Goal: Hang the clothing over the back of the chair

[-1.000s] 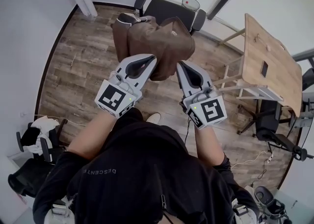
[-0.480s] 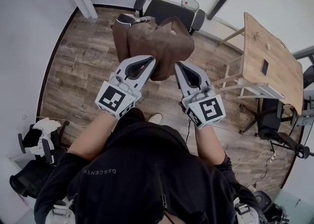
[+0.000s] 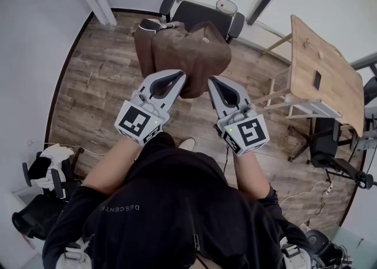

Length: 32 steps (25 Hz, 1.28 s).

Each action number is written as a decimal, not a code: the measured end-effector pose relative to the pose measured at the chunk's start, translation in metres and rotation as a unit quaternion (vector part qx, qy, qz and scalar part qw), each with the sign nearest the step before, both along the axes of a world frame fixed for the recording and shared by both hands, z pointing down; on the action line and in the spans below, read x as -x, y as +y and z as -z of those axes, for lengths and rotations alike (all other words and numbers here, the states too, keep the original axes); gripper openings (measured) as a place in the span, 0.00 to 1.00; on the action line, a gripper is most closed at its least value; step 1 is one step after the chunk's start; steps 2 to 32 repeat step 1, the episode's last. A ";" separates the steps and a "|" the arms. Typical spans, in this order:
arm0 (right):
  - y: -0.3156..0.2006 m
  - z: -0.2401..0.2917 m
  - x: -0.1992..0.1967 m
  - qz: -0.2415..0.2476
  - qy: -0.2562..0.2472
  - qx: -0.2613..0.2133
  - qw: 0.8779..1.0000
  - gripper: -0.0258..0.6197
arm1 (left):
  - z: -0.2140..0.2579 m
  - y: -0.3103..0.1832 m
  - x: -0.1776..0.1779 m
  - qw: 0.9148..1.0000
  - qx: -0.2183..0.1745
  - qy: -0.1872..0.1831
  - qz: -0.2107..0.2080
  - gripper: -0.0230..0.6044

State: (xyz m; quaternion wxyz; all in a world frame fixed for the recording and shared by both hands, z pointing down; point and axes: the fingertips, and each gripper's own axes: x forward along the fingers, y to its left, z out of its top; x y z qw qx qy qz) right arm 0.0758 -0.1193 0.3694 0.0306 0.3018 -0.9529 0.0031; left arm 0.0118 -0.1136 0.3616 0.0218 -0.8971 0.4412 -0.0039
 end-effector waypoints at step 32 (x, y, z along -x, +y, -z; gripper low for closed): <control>0.001 0.000 -0.001 0.000 0.000 0.000 1.000 0.05 | 0.000 0.001 -0.001 1.000 0.000 0.000 0.000 0.07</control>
